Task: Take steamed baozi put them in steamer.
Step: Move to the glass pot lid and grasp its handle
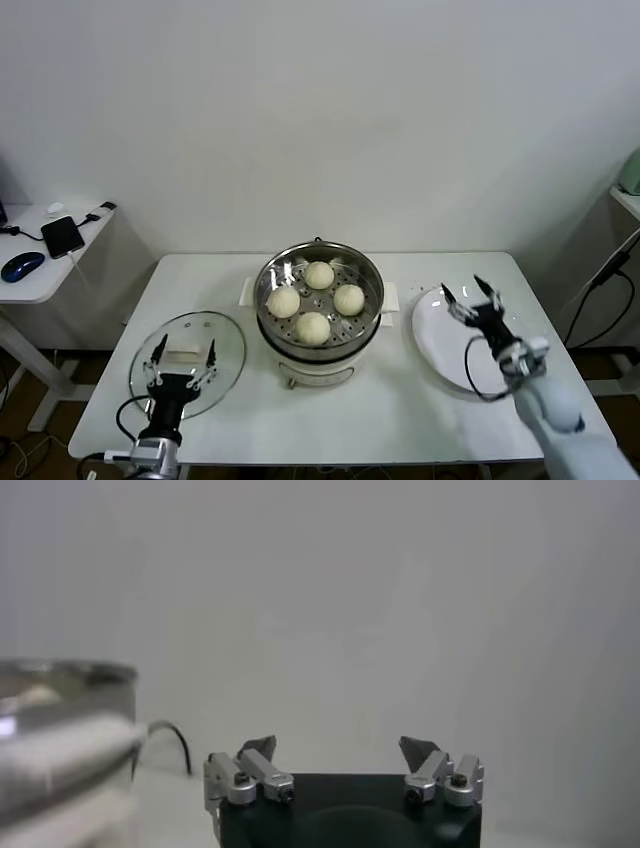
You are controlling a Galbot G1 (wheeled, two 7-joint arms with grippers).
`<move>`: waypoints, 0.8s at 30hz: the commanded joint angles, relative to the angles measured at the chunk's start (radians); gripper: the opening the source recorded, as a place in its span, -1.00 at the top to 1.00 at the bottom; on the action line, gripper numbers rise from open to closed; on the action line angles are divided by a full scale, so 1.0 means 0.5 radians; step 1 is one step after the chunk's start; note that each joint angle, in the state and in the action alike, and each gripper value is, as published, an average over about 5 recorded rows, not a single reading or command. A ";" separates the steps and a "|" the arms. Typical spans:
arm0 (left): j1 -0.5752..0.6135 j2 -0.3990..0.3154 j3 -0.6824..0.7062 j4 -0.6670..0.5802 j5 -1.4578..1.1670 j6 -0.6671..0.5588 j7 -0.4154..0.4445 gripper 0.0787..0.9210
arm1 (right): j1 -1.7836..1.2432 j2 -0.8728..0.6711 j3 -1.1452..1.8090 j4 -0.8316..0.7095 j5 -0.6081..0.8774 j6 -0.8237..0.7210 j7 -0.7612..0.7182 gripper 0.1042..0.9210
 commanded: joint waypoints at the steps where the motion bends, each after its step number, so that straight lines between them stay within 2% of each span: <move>1: -0.014 0.032 -0.019 0.145 0.619 -0.169 -0.258 -0.77 | -0.551 0.480 0.448 -0.056 -0.240 0.297 0.042 -0.76; 4: -0.027 0.074 -0.060 0.270 1.319 -0.215 -0.564 -0.77 | -0.550 0.518 0.435 -0.025 -0.286 0.237 0.083 -0.76; 7: -0.026 0.149 -0.082 0.396 1.785 -0.221 -0.711 -0.77 | -0.540 0.537 0.434 0.014 -0.320 0.146 0.117 -0.76; 13: -0.036 0.257 -0.074 0.619 2.204 -0.021 -0.638 -0.77 | -0.528 0.553 0.427 0.070 -0.404 0.036 0.146 -0.76; 24: -0.192 0.200 -0.049 0.770 2.356 0.273 -0.647 -0.77 | -0.534 0.568 0.435 0.124 -0.433 0.003 0.177 -0.76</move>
